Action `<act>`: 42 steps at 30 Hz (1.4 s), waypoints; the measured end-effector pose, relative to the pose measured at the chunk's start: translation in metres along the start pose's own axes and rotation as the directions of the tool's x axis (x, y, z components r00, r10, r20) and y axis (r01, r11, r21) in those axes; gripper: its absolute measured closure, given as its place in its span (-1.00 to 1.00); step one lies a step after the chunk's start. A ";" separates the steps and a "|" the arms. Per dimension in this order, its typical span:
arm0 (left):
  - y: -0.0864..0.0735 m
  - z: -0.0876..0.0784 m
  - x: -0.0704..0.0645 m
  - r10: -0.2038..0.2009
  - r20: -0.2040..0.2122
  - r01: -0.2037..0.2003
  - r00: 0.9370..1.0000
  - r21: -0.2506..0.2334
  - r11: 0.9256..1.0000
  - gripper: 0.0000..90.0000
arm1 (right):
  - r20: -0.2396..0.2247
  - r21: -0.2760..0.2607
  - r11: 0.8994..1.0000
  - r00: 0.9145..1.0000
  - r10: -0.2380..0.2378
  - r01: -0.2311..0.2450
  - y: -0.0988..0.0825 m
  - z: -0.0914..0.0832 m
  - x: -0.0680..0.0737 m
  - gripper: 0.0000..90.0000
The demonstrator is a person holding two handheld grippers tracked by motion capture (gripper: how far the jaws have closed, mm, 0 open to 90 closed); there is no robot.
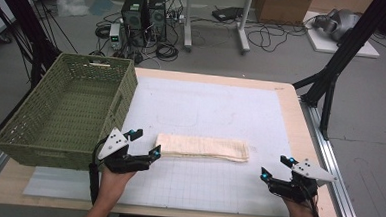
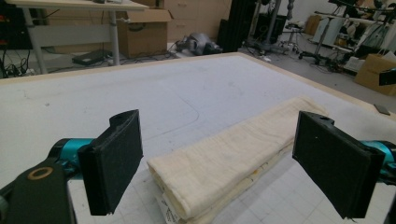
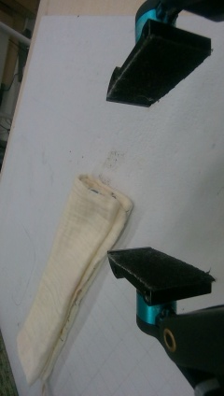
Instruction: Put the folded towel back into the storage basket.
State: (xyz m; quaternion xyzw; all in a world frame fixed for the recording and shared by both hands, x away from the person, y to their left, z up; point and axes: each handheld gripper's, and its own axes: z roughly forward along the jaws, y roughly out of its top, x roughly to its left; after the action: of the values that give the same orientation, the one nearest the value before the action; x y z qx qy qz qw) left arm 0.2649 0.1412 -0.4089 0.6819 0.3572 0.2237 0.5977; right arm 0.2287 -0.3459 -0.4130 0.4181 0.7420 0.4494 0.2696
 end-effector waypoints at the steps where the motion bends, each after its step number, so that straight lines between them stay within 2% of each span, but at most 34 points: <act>1: 0.000 0.000 0.000 -0.002 -0.001 0.002 1.000 0.001 1.000 -0.64 | 0.000 0.001 1.000 1.000 0.004 -0.004 0.000 0.000 0.000 -0.59; 19: 0.002 0.006 0.001 -0.019 0.010 0.018 1.000 0.008 1.000 -0.65 | -0.010 -0.010 1.000 1.000 0.003 -0.003 0.000 0.002 -0.002 -0.59; 24: 0.004 0.007 0.003 -0.042 0.035 0.041 0.998 0.041 0.998 -0.64 | -0.010 -0.006 1.000 1.000 0.001 -0.001 0.000 0.003 0.000 -0.59; 27: 0.004 0.007 0.004 -0.066 0.020 0.065 0.998 0.049 0.997 -0.65 | -0.012 -0.006 1.000 1.000 -0.011 0.011 0.001 0.003 0.003 -0.59; 32: 0.003 0.010 0.003 -0.059 0.001 0.059 0.998 0.084 0.995 -0.64 | -0.013 -0.004 1.000 1.000 -0.017 0.017 0.002 0.003 0.004 -0.57; 37: 0.003 0.020 0.005 -0.069 0.008 0.068 0.998 0.121 0.990 -0.58 | -0.011 -0.001 1.000 1.000 -0.006 0.006 0.000 0.004 0.003 -0.57; 42: 0.004 0.025 0.008 -0.087 0.018 0.084 0.996 0.134 0.987 -0.53 | -0.007 -0.006 1.000 1.000 -0.013 0.013 0.000 0.004 0.003 -0.57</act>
State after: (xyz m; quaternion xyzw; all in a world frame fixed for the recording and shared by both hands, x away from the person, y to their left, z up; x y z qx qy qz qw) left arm 0.2894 0.1302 -0.4103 0.7068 0.3932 0.1654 0.5643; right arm 0.2305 -0.3419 -0.4142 0.4108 0.7443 0.4513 0.2711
